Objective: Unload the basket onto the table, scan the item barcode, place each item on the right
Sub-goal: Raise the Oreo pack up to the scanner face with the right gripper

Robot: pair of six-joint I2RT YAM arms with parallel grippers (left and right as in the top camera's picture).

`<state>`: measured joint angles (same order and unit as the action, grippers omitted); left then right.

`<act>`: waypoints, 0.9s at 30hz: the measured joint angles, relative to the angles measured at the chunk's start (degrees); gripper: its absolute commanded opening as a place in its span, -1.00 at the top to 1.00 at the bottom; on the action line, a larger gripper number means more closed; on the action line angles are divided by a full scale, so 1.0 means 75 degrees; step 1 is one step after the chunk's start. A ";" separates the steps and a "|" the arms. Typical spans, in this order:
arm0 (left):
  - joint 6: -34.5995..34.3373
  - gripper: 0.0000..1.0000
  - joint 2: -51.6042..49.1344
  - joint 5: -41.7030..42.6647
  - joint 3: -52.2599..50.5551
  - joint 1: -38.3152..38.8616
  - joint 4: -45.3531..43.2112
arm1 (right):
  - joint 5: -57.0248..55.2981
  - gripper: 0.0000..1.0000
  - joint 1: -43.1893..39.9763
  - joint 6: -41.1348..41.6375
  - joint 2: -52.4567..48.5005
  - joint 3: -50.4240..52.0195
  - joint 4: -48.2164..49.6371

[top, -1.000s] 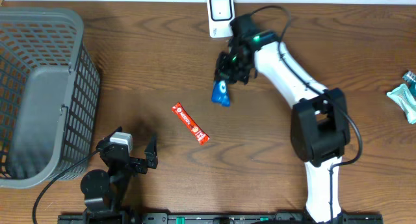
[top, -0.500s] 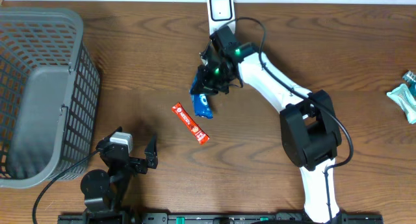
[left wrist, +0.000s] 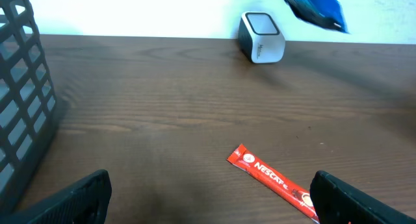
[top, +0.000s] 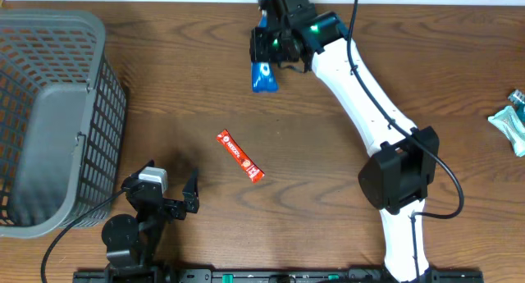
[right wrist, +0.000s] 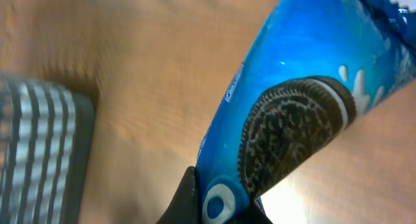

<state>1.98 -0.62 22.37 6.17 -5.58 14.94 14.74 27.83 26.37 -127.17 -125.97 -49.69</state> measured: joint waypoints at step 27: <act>-0.0003 -0.96 0.0000 0.0000 0.0000 0.0000 0.0000 | -0.1384 0.97 -0.0775 0.1233 -0.2343 0.0006 0.4342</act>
<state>1.96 -0.62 22.37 6.17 -5.58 14.94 4.36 22.02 35.62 -144.75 -125.93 -17.12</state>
